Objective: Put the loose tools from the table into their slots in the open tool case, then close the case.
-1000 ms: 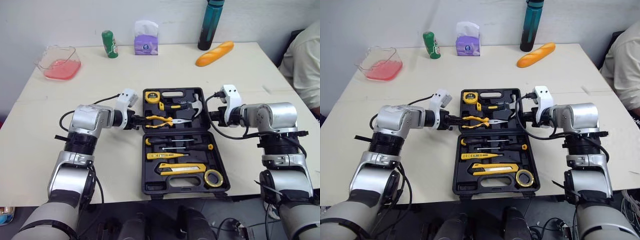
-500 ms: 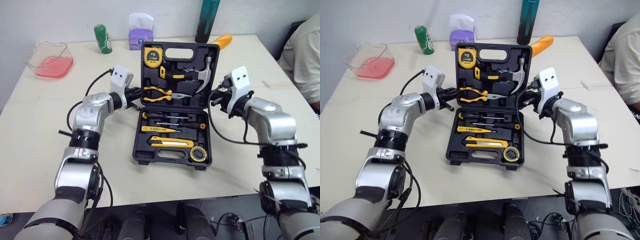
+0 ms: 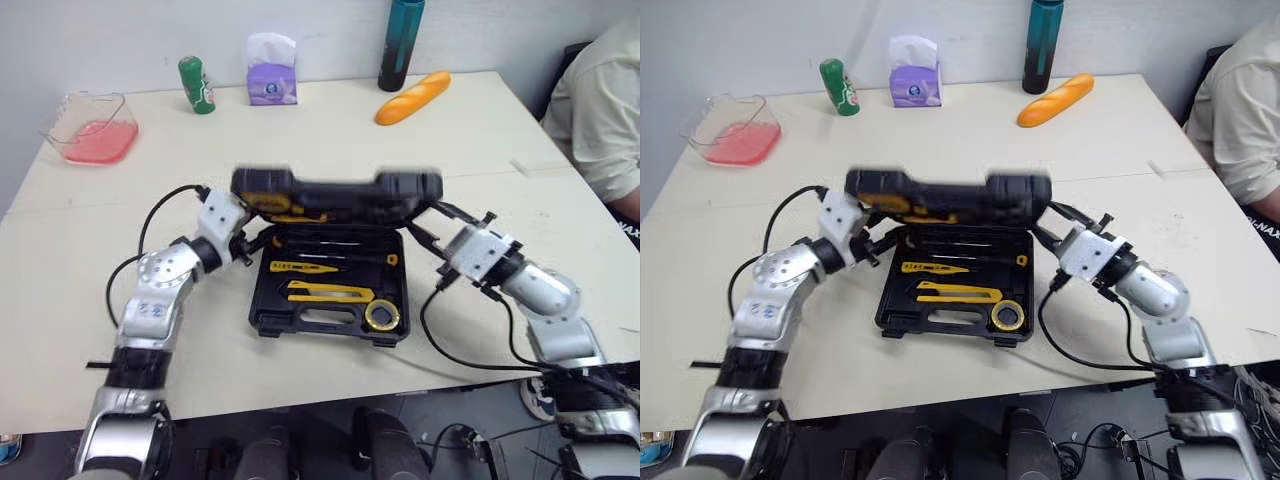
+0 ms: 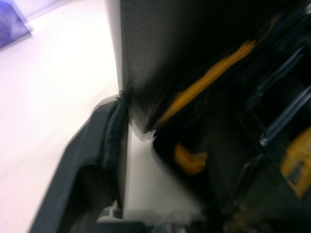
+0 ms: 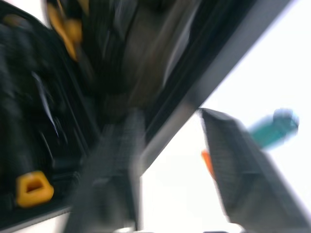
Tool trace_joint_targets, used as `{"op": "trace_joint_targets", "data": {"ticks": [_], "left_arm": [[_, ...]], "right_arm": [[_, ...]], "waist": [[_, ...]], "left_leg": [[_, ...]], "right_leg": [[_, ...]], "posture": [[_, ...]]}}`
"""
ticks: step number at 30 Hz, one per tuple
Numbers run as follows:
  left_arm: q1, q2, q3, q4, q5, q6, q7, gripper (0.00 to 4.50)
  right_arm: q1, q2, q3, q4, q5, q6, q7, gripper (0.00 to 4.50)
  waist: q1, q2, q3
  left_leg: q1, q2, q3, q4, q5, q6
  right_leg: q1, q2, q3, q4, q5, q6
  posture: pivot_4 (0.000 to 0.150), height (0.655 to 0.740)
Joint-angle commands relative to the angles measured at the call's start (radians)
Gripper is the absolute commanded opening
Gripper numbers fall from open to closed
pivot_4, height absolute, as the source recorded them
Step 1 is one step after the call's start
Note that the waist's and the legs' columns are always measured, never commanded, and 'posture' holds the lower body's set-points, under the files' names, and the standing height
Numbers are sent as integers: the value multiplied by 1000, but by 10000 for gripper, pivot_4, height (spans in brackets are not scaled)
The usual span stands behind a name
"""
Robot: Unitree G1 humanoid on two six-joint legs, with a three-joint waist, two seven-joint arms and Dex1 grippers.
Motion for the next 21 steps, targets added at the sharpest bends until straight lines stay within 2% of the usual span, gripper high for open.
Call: {"op": "trace_joint_targets", "data": {"ticks": [1,4,6,8,10,11,12,14,17,18,19,21], "left_arm": [[162,202,181,-237,-270,281,-196,39301],[347,390,348,-297,-440,449,-377,39301],[437,485,470,-239,-471,496,-473,39301],[448,520,517,-181,-482,497,-490,39301],[404,527,490,-119,-454,461,-465,39301],[369,524,461,-93,-439,442,-449,39301],[342,521,435,-74,-428,426,-441,39301],[298,515,386,-53,-410,392,-439,39301],[135,445,241,51,-313,293,-367,39301],[70,414,187,101,-271,265,-334,33963],[-5,375,132,159,-226,237,-301,31259],[-140,300,37,280,-153,191,-273,22102]], "right_arm": [[232,-196,-119,-282,287,214,224,31024],[479,-344,-295,-442,481,388,393,31024],[571,-381,-441,-497,651,583,410,31024],[614,-393,-521,-522,757,736,392,31024],[669,-386,-569,-535,813,832,419,31024],[700,-379,-580,-541,825,869,432,31024],[720,-372,-586,-550,832,894,440,31024],[740,-364,-590,-570,855,948,433,31024],[741,-339,-523,-598,837,987,397,31024],[739,-331,-485,-602,811,985,394,31024],[727,-321,-435,-603,777,979,381,28616],[683,-291,-333,-592,736,986,344,22237]], "waist": [[3,0,0],[17,0,0],[21,-1,1],[27,-2,2],[43,-2,2],[55,-2,2],[60,-3,1],[64,-3,1],[59,-3,1],[60,-3,1],[63,-4,1],[63,-7,1]], "left_leg": [[0,1,0,0,0,0],[2,2,-4,-2,-1,-1],[6,2,-5,1,-1,-1],[17,3,-7,2,-4,-1],[23,6,-13,1,-12,-5],[27,5,-14,-3,-14,-3],[30,5,-14,-7,-14,-3],[27,5,-14,-8,-12,-11],[26,5,-13,-8,-11,-8],[26,6,-13,-8,-11,-8],[25,7,-12,-8,-10,-9],[25,7,-10,-6,-9,-9]], "right_leg": [[0,0,1,0,-1,-1],[5,-2,2,-5,-2,-3],[11,-1,1,-5,-1,-3],[22,-2,1,-11,-2,-5],[31,-2,-2,-18,-2,-8],[32,-3,-2,-19,-8,-20],[33,-4,-2,-19,-11,-24],[32,-6,-2,-15,-8,-18],[29,-4,-3,-12,-8,-18],[29,-2,-3,-12,-8,-18],[30,1,-4,-11,-8,-18],[30,5,-4,-10,-7,-15]], "posture": [[1500,7394],[1500,7394],[1500,7394],[1500,7394],[1500,7394],[1500,7394],[1500,7394],[1500,7394],[1500,7394],[1500,7394],[1500,7394],[1500,7394]]}}
